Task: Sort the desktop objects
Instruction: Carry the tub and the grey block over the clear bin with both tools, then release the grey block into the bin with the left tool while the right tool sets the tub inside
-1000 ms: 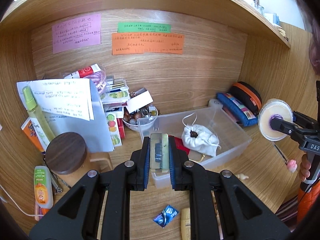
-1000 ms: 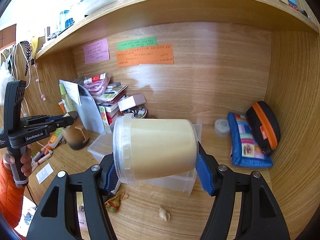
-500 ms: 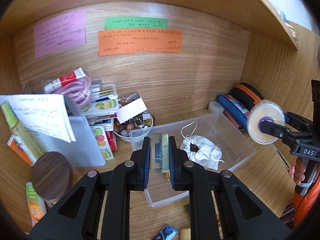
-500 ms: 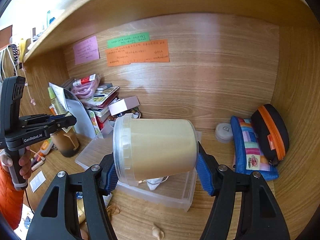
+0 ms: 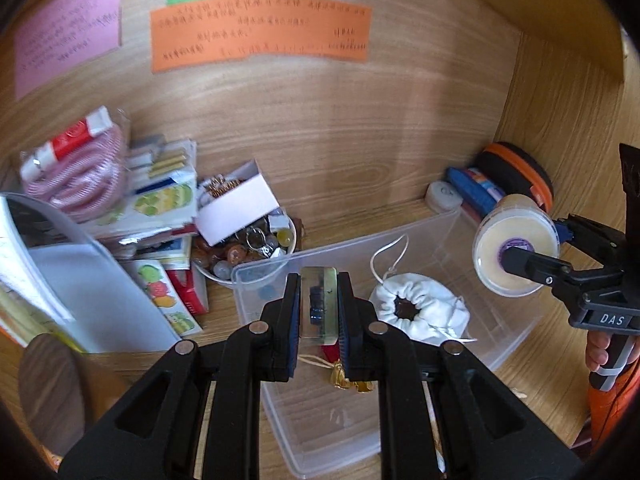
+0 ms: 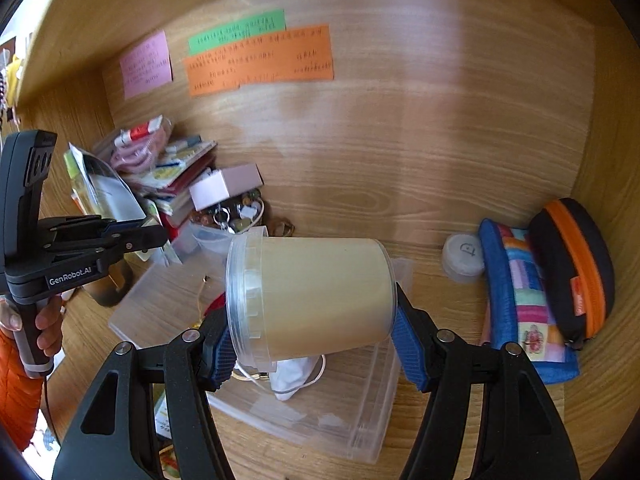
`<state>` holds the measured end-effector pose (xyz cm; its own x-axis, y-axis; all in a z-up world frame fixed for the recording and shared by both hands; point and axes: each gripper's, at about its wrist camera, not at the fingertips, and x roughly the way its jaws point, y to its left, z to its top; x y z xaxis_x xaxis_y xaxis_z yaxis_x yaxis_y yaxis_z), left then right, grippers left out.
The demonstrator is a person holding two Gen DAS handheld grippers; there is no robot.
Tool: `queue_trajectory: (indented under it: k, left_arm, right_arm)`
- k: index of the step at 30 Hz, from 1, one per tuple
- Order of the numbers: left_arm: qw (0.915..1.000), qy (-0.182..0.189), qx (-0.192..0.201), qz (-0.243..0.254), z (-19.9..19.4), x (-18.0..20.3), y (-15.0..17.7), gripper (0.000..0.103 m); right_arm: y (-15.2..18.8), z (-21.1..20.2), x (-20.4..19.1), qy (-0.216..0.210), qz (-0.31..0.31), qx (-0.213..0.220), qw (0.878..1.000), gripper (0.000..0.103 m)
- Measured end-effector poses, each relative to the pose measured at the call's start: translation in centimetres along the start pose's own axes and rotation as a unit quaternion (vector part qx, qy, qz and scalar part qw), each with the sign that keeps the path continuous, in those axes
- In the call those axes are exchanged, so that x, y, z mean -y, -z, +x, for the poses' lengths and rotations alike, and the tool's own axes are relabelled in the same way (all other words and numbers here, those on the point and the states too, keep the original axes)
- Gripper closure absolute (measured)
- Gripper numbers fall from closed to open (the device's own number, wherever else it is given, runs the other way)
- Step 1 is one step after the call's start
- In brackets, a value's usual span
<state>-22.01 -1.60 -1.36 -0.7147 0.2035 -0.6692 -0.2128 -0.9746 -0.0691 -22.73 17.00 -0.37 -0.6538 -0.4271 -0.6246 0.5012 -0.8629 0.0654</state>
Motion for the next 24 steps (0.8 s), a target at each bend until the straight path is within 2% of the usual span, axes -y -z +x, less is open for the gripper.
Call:
queue_trajectory:
  k: [14,24]
  left_arm:
    - [0.9977,-0.002,-0.066,0.013,6.6,0.4,0.6,0.088]
    - [0.9936,-0.029,-0.096,0.052,8.2,1.6,0.4,0.088]
  right_arm:
    - [0.2,5.3,-1.4,0.01,-0.047,-0.052,0.998,0.041]
    - [0.3,6.4,-1.5,0.011,-0.057,-0.057,0.997,0.04]
